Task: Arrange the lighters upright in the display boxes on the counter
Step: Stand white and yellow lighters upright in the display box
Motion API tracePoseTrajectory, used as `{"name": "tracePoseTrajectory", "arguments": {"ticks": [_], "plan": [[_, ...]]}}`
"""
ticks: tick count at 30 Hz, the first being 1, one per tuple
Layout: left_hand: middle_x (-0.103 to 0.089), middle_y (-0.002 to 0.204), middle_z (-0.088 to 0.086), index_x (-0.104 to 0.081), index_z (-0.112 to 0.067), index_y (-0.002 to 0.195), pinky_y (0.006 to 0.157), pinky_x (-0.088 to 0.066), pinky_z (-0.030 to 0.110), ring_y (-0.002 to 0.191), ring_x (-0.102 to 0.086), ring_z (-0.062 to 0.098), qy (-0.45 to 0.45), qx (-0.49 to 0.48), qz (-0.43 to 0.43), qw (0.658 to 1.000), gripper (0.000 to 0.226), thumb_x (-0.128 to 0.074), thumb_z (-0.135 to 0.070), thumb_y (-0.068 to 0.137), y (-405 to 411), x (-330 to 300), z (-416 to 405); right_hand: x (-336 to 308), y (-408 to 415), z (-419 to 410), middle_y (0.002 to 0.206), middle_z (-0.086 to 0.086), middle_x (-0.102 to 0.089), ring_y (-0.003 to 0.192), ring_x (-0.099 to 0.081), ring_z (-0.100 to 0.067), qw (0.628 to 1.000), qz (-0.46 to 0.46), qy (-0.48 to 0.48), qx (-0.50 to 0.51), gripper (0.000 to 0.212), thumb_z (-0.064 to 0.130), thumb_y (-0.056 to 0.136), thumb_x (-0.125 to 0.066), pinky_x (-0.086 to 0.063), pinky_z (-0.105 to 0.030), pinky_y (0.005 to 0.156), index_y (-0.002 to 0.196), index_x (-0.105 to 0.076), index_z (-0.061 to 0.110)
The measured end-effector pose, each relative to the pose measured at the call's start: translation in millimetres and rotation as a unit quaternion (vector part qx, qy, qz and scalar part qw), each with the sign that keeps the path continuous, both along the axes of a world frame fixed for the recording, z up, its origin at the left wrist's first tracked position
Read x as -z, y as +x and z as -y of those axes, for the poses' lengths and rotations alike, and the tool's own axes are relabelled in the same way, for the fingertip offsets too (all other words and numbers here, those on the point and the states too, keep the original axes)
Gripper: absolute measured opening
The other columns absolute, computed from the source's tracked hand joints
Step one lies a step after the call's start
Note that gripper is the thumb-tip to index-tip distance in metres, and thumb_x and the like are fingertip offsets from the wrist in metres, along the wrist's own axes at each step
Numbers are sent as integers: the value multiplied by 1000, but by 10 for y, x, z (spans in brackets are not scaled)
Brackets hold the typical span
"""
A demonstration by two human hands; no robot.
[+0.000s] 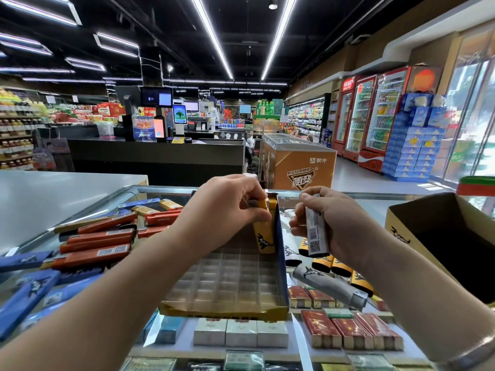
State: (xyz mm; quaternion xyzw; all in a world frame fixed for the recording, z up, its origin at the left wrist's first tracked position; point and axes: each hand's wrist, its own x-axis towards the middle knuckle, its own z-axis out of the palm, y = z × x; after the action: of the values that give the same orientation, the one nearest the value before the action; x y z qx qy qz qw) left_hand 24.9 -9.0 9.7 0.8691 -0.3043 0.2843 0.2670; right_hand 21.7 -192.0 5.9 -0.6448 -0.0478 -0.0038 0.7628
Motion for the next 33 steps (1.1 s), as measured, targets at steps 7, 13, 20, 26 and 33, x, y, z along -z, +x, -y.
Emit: {"name": "tracePoseTrajectory", "arguments": {"ticks": [7,13,20,26,33], "plan": [[-66,97,-8,-70,-19,98,76,-54,32,78,-62,8,20,-2,43,999,24,-72,-28,75,-3,33,31,-17,-12,-12,65,-12,-53,50,-58,-20,1000,0,4,5,9,6,96,-44,-54,-28,46,90,-51,7],[-52,98,-13,-67,-17,112,75,-46,12,83,-54,4,54,-8,33,998,28,-65,-17,85,10,62,92,-18,-21,-7,65,-11,-54,51,-59,-20,1000,-3,2,4,9,7,97,-44,-54,-29,46,91,-51,8],[-46,116,-15,-54,-31,128,79,-40,22,99,-32,0,124,-56,28,990,35,-51,-24,94,48,86,89,-22,-23,15,62,-9,-49,50,-51,-20,999,-1,32,-27,21,-7,83,-36,-43,-30,50,89,-49,8],[-36,108,-27,-45,-35,133,88,-24,22,100,-22,-5,109,-22,-16,994,44,-53,-40,90,98,107,36,-77,-95,25,72,-10,-46,62,-44,-20,987,53,88,-119,53,-20,52,-29,-37,-30,56,93,-47,7],[-56,98,-23,-59,-38,112,78,-39,12,93,-50,-3,-64,23,-26,997,30,-61,-24,86,75,-9,6,-100,-47,40,80,-13,-60,77,-63,-24,978,118,134,-111,55,-31,71,-34,-52,-39,83,108,-46,7]]}}
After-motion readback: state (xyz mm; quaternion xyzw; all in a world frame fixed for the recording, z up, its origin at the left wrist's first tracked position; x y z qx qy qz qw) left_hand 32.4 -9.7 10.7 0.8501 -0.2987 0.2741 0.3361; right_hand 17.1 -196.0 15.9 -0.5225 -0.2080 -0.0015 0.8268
